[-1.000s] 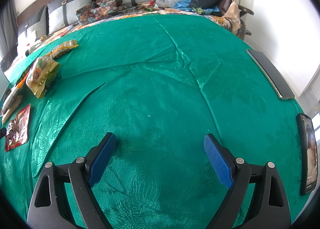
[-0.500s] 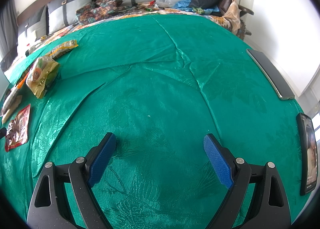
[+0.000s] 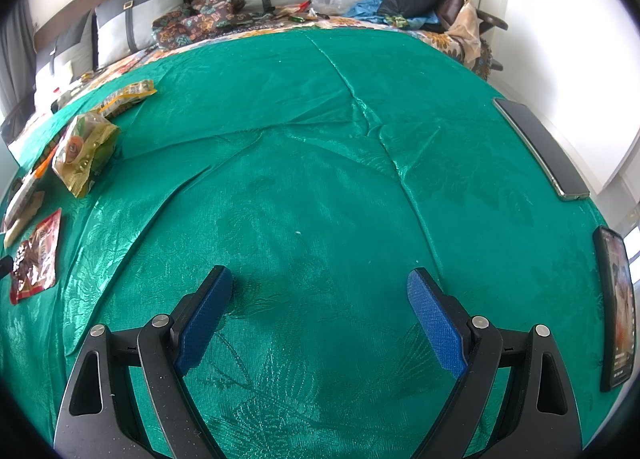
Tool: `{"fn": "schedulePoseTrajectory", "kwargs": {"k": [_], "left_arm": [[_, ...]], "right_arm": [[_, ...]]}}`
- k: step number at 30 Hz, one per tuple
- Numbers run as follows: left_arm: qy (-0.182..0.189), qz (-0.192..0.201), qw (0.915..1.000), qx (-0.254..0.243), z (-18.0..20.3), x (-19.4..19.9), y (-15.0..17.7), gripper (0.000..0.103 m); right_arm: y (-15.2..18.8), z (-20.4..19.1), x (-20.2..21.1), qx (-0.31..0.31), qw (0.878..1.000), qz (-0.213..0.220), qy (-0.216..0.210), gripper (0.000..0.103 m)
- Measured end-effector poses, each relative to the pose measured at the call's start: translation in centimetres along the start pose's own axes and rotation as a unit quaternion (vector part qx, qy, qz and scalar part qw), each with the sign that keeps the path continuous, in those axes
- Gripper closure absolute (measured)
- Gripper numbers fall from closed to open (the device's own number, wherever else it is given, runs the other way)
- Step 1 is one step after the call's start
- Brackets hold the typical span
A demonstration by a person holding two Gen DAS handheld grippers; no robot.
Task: Organize snacks
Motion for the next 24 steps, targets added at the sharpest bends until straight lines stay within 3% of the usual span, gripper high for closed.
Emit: {"fn": "schedulePoseTrajectory", "kwargs": {"k": [24], "left_arm": [[0.0,0.0,1.0,0.001,0.01,-0.03,0.06,0.0]], "right_arm": [[0.12,0.07,-0.14,0.002,1.0,0.0,0.001,0.011]]}}
Point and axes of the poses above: each gripper's, at about its wrist camera, not at the fingertips, and x roughly against the way its jaws point, z to its right, y to its underside, the point moved 10 cm from there along -x, roughly the way its jaws point, and after that the axes turned 1 degree about z, right-handed, at the moved point
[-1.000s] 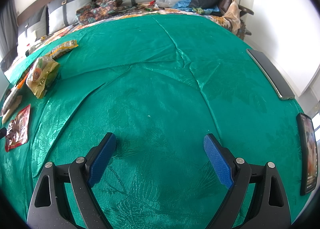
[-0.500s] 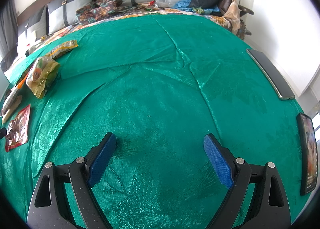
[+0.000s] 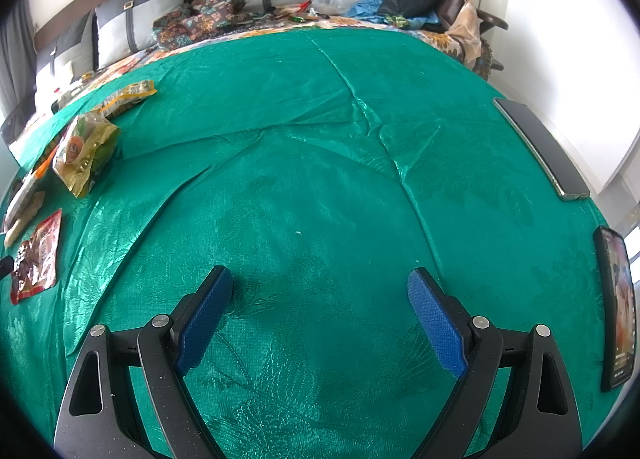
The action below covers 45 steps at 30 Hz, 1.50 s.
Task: Organize snacks
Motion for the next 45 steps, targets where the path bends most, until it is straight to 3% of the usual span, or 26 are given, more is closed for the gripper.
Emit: {"fn": "schedulePoseTrajectory", "kwargs": {"k": [2,5,7,9,10,14,19,24,25,26,27,32,35,41,43,44,45], "left_arm": [[0.005,-0.013,0.9999,-0.008,0.1,0.2,0.4,0.0],[0.009,-0.064,0.9979,-0.004,-0.2,1.0,1.1,0.001],[0.043,-0.038,0.9983,0.011,-0.3,2.8,-0.2,0.001],[0.09,0.023,0.9956,0.013,-0.1,5.1,-4.1,0.0],[0.099,0.031,0.9945,0.012,0.1,5.4,-5.9,0.0],[0.115,0.015,0.9932,0.009,0.5,2.8,-12.0,0.0],[0.071,-0.046,0.9963,-0.017,1.6,-4.1,-14.0,0.0],[0.03,-0.103,0.9919,-0.068,2.7,-8.9,-12.1,0.002],[0.04,-0.098,0.9926,-0.059,2.5,-8.8,-11.9,0.007],[0.054,-0.096,0.9929,-0.044,2.2,-8.7,-11.8,0.033],[0.064,-0.096,0.9931,-0.023,1.6,-8.5,-11.7,0.048],[0.042,-0.096,0.9945,-0.005,-1.9,-6.7,-9.4,0.056],[0.005,-0.092,0.9957,-0.001,-4.4,-3.8,-5.5,0.056],[-0.012,-0.094,0.9955,0.007,-6.9,2.6,3.7,0.049],[-0.01,-0.079,0.9967,0.015,-7.3,3.6,5.4,0.037],[-0.01,-0.076,0.9969,0.017,-7.5,3.7,5.7,0.02],[-0.012,-0.074,0.9969,0.022,-7.8,3.6,6.0,0.012]], "right_arm": [[0.0,0.1,-0.1,0.0,1.0,0.0,0.0,0.011],[0.0,0.0,-0.1,0.0,1.0,0.0,0.0,0.011],[0.1,0.1,-0.1,0.0,1.0,0.0,0.0,0.011],[0.1,0.1,-0.2,0.0,1.0,0.0,0.0,0.011],[0.0,0.0,0.0,0.0,1.0,0.0,0.0,0.011],[0.1,0.1,-0.2,0.0,1.0,0.0,0.0,0.011],[0.1,0.1,-0.2,0.0,1.0,0.0,0.0,0.011],[0.1,0.1,-0.1,0.0,1.0,0.0,0.0,0.011],[0.1,0.0,-0.1,0.0,1.0,0.0,0.0,0.011],[0.1,0.1,-0.1,0.0,1.0,0.0,0.0,0.011],[0.1,0.1,-0.2,0.0,1.0,0.0,0.0,0.011],[0.1,0.1,-0.2,0.0,1.0,0.0,0.0,0.011],[0.1,0.1,-0.2,0.0,1.0,0.0,0.0,0.011],[0.1,0.1,-0.2,0.0,1.0,0.0,0.0,0.011],[0.1,0.0,0.0,0.001,1.0,0.0,0.0,0.011],[0.1,0.1,-0.1,0.001,1.0,0.0,0.0,0.011],[0.1,0.1,-0.1,0.001,1.0,0.0,0.0,0.011]]}}
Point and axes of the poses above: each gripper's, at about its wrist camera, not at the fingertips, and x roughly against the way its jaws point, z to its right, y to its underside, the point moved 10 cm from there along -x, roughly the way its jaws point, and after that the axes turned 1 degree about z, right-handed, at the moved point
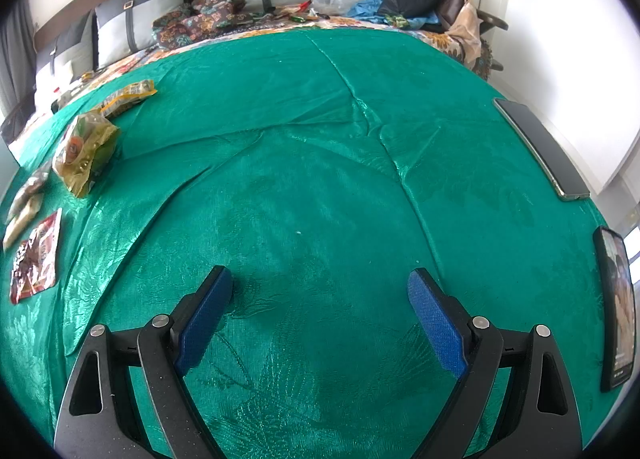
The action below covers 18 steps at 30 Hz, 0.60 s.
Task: Organize snacks
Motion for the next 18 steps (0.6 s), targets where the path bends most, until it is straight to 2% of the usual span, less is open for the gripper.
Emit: {"fn": "schedulePoseTrajectory", "kwargs": {"k": [4,9,18], "left_arm": [[-0.005,0.025,0.9997,-0.001,-0.6,-0.6,-0.6,0.0],[0.003,0.06,0.9981,-0.014,-0.7,-0.7,-0.9,0.0],[0.0,0.07,0.9975,-0.008,-0.5,-0.6,-1.7,0.0]], "right_arm": [[0.0,-0.1,0.1,0.0,1.0,0.0,0.0,0.011],[0.0,0.0,0.1,0.0,1.0,0.0,0.0,0.011],[0.0,0.0,0.0,0.0,1.0,0.0,0.0,0.011]]}}
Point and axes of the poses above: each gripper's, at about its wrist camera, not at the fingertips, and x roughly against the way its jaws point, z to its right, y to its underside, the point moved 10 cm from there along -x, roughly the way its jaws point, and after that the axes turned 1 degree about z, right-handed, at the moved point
